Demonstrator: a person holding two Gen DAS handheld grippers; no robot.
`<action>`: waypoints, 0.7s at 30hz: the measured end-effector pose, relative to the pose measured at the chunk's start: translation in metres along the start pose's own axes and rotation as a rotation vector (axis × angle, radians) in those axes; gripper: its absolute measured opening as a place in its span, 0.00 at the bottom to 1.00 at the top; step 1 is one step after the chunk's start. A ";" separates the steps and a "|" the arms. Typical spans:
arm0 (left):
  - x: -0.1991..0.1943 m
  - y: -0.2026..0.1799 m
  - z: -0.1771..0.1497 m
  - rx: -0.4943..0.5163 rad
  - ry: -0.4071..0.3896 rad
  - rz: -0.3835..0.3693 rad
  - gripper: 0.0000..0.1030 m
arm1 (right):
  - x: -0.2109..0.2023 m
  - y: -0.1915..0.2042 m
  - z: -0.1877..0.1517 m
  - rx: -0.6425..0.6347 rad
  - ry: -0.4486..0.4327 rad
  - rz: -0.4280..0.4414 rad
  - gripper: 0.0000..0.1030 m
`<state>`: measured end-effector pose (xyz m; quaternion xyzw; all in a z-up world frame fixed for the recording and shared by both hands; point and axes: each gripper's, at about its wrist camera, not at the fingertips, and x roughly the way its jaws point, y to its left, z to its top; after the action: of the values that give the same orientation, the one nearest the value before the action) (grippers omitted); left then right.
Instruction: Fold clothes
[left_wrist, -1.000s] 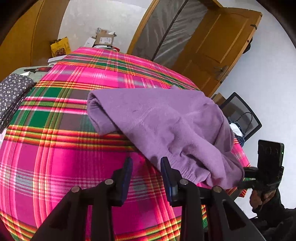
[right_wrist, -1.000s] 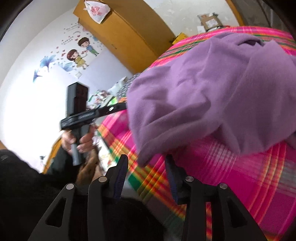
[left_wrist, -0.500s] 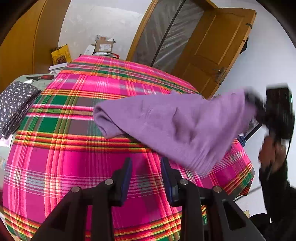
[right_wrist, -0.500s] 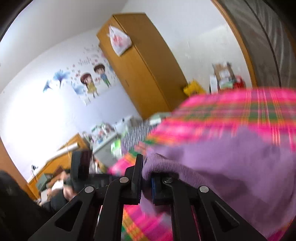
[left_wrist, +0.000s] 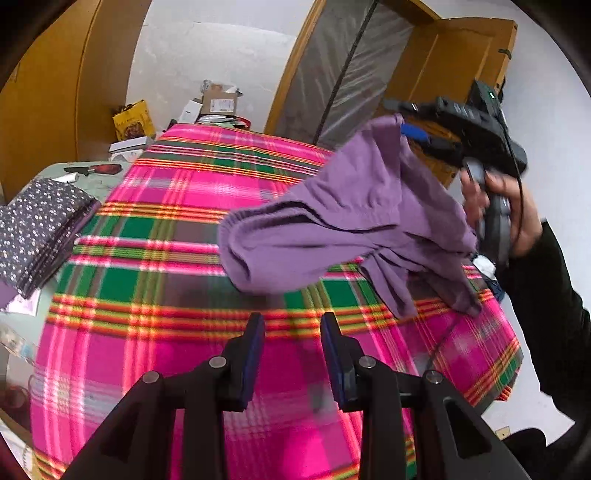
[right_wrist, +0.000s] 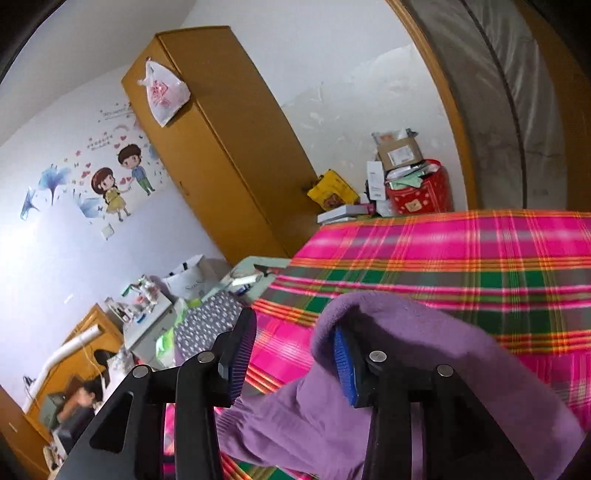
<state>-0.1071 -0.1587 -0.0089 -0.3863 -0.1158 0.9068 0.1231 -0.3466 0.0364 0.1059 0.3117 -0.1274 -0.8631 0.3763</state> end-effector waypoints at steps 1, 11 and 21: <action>0.003 0.001 0.004 0.008 0.005 0.014 0.31 | 0.001 -0.006 -0.004 0.025 0.008 -0.002 0.41; 0.025 -0.012 0.043 0.140 0.018 0.082 0.31 | -0.059 -0.040 -0.063 0.173 -0.003 -0.007 0.41; 0.083 -0.070 0.087 0.418 0.043 0.047 0.31 | -0.109 -0.049 -0.137 0.268 -0.067 0.001 0.41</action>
<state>-0.2172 -0.0772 0.0155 -0.3744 0.0863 0.9052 0.1818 -0.2309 0.1519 0.0264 0.3302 -0.2541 -0.8481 0.3273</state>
